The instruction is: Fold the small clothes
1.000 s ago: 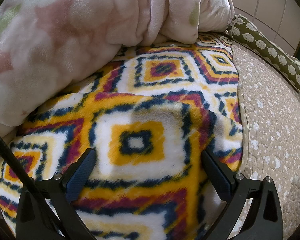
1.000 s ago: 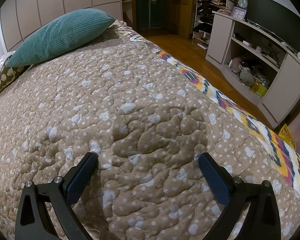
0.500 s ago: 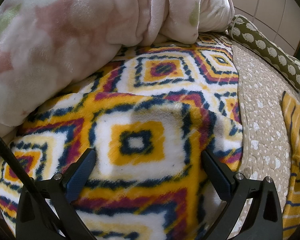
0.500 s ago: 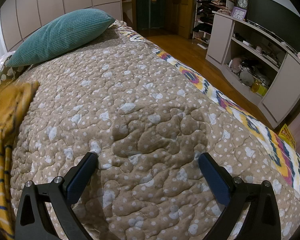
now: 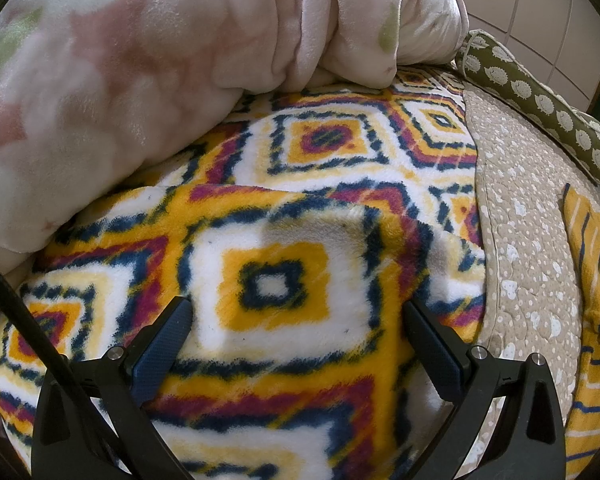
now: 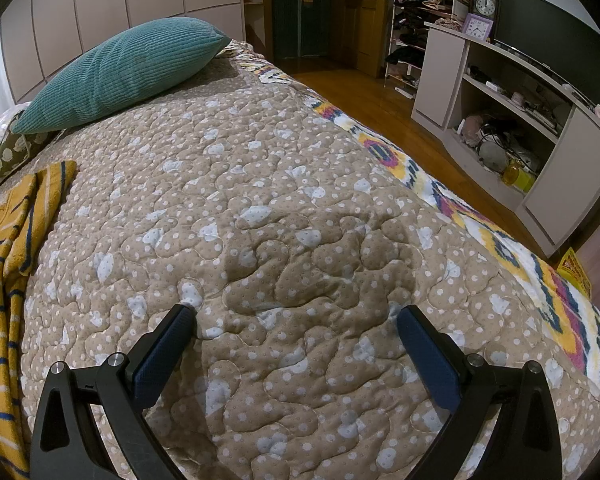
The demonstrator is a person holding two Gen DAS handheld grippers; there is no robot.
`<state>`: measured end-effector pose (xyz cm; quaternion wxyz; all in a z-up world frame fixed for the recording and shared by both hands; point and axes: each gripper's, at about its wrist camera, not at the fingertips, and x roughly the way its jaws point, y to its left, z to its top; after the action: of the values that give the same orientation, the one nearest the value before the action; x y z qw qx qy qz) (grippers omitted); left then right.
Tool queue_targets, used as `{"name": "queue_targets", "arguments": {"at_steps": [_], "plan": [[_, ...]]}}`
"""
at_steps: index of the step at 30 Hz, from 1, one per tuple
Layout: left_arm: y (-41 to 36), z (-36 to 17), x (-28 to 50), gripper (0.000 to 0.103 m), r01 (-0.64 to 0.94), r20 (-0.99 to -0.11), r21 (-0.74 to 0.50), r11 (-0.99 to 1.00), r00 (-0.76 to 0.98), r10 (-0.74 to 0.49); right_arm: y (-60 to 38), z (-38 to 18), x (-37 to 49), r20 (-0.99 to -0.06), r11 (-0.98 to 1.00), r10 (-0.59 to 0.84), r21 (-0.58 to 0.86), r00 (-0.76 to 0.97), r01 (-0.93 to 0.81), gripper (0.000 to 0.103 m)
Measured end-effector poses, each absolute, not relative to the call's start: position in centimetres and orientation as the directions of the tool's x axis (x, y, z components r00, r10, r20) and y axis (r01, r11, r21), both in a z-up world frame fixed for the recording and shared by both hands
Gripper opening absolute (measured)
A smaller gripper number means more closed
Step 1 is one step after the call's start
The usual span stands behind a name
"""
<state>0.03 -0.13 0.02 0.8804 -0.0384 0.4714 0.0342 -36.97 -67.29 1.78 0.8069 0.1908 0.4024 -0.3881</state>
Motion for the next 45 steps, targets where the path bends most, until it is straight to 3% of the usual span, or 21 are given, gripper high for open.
{"name": "queue_targets", "arguments": {"at_steps": [35, 41, 45], "plan": [[-0.5, -0.3, 0.3, 0.103, -0.097, -0.833, -0.03, 0.995, 0.552, 0.028, -67.3, 1.8, -37.0, -0.799, 0.626, -0.471, -0.003, 0.375, 0.78, 0.103], [-0.7, 0.8, -0.3, 0.103, -0.112, -0.825, 0.013, 0.994, 0.56, 0.074, -67.5, 1.8, -36.6, -0.815, 0.627, -0.456, -0.01, 0.357, 0.779, 0.103], [-1.9, 4.2, -3.2, 0.103, -0.089, -0.77, 0.011, 0.996, 0.634, 0.065, -67.2, 2.2, -36.1, -0.814, 0.628, -0.471, -0.037, 0.341, 0.777, 0.103]]}}
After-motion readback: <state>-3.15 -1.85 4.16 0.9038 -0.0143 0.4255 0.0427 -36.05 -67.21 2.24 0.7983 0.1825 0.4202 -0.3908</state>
